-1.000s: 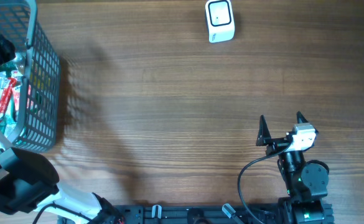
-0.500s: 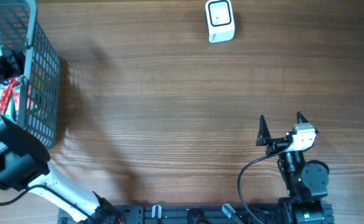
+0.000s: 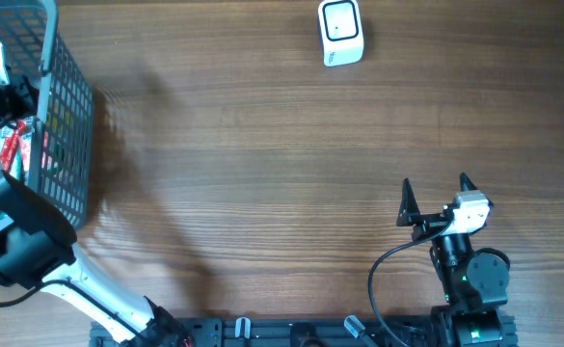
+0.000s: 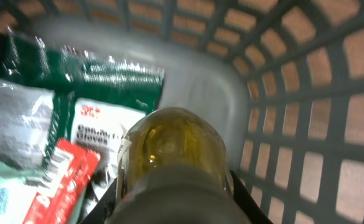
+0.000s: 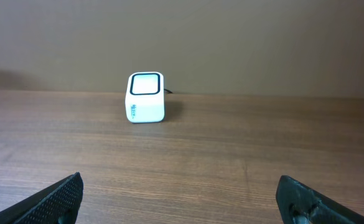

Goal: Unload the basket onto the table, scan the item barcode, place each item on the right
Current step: 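Carry the soap bottle with the left gripper and set it near the scanner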

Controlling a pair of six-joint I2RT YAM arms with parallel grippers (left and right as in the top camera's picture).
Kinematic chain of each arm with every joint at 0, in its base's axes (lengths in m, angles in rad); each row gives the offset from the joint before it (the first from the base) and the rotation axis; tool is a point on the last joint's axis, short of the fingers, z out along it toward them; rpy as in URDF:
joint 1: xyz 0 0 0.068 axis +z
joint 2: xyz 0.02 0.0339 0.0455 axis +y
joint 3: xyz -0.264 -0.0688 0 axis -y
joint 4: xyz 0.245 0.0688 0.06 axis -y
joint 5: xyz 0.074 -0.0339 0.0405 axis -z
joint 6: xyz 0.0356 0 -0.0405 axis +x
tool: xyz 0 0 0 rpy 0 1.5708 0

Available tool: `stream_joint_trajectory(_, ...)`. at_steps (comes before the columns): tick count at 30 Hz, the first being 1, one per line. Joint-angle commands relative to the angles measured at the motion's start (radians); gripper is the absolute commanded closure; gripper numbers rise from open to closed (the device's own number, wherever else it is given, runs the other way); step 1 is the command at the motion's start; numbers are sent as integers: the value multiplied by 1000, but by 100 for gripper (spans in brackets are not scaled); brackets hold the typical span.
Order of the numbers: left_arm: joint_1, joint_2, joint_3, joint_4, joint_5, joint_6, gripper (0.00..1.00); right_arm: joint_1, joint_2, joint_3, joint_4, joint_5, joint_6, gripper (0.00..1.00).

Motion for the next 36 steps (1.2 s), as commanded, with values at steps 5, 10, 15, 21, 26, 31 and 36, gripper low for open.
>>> stream_joint_trajectory(5,-2,-455,5,237,8,-132,84,5,-4,-1,6,12,-11,0)
stream_joint_trajectory(10,-82,-738,5,297,8,-184,84,5,-4,-1,6,12,-11,0)
stream_joint_trajectory(15,-296,-855,5,177,7,-196,85,5,-4,-1,6,12,-11,0)
stream_joint_trajectory(21,-705,-725,4,-222,-8,-321,87,5,-4,-1,6,12,-11,0)
stream_joint_trajectory(26,-978,-490,0,-344,-137,-423,90,5,-4,-1,6,12,-11,0)
stream_joint_trajectory(31,-1181,-298,0,-280,-290,-698,88,5,-4,-1,6,12,-11,0)
stream_joint_trajectory(36,-1346,-175,0,-162,-471,-909,89,5,-4,-1,6,12,-11,0)
